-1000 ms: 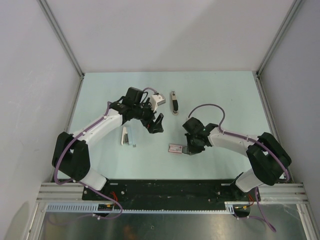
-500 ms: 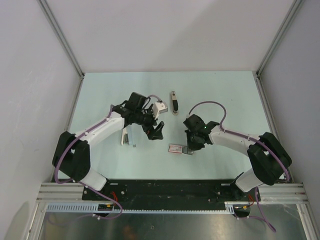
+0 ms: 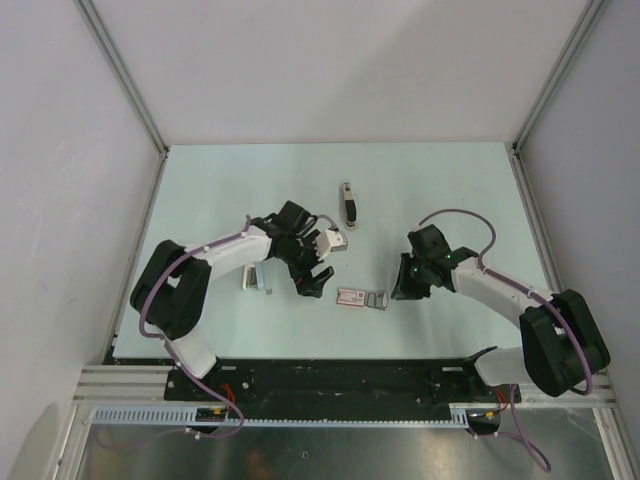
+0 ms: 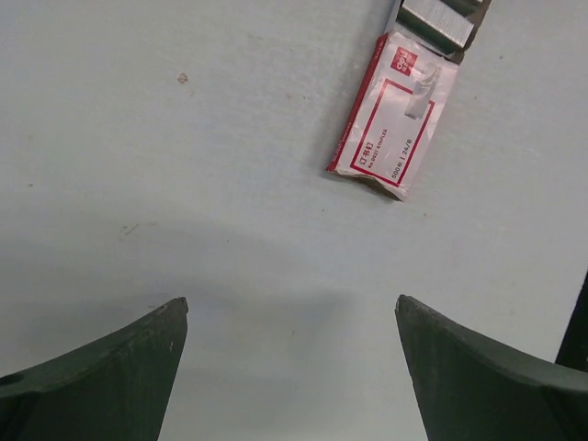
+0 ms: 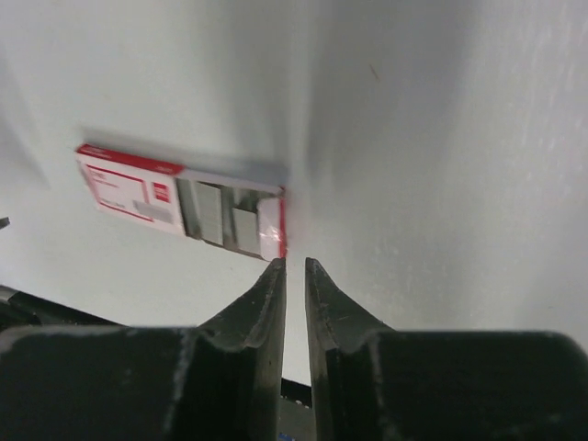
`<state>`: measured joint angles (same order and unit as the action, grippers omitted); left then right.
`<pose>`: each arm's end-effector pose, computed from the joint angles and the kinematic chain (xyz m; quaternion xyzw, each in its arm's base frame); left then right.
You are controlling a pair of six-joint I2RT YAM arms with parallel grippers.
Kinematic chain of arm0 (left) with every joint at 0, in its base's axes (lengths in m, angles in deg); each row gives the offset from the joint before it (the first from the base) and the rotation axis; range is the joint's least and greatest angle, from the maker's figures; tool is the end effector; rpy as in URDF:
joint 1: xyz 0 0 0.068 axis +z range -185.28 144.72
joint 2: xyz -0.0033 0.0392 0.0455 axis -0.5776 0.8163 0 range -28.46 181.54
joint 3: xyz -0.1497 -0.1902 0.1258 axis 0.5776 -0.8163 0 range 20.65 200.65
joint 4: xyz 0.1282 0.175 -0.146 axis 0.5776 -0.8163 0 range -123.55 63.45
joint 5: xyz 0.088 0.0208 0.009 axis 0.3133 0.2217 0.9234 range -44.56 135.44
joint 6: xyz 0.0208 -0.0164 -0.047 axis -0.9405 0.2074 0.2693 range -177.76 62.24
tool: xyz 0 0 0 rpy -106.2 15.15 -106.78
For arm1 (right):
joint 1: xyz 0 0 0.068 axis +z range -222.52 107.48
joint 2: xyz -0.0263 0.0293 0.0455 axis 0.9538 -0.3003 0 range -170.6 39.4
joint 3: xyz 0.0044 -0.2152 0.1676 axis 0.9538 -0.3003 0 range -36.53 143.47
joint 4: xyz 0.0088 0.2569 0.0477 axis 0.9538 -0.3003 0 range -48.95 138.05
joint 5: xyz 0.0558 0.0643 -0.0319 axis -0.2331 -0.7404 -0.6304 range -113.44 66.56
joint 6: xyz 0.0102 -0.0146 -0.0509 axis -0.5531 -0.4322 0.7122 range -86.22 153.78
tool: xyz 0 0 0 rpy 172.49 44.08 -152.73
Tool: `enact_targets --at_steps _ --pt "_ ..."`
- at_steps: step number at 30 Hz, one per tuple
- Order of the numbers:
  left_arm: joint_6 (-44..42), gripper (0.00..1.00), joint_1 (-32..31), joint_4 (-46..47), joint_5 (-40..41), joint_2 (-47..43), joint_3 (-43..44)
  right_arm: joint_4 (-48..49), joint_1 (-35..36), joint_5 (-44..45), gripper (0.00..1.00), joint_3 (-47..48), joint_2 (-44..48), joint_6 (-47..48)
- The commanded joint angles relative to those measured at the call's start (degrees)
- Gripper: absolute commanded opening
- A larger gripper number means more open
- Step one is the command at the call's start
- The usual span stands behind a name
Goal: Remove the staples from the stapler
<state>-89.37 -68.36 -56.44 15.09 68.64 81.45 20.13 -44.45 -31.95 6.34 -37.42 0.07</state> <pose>0.2649 -0.1939 0.1829 0.5509 0.7690 -0.2587 0.1957 0.2165 0.1214 0.1872 0.0296 0.9671 0.1862 0.1710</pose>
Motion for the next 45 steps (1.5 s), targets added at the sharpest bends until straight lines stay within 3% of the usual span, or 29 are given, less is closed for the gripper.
enact_targets --at_steps 1,10,17,31,45 --pt "-4.6 0.98 -2.6 1.3 3.1 1.9 1.2 4.6 -3.0 -8.7 0.19 -3.8 0.7 -3.1" --pt "-5.9 0.81 -6.9 3.4 8.9 6.8 2.4 14.0 -7.9 -17.2 0.16 -9.9 0.3 -8.3" --pt "-6.0 0.69 -8.6 3.6 11.2 8.1 3.5 17.0 -8.9 -18.8 0.12 -11.5 -0.7 -9.8" --pt "-5.4 0.69 -13.3 3.6 13.1 8.0 2.9 18.4 -8.9 -18.7 0.09 -12.7 -2.5 -10.0" --pt "-5.6 0.70 -13.7 3.7 14.0 9.0 3.1 18.9 -9.0 -17.8 0.13 -12.8 -2.5 -9.7"
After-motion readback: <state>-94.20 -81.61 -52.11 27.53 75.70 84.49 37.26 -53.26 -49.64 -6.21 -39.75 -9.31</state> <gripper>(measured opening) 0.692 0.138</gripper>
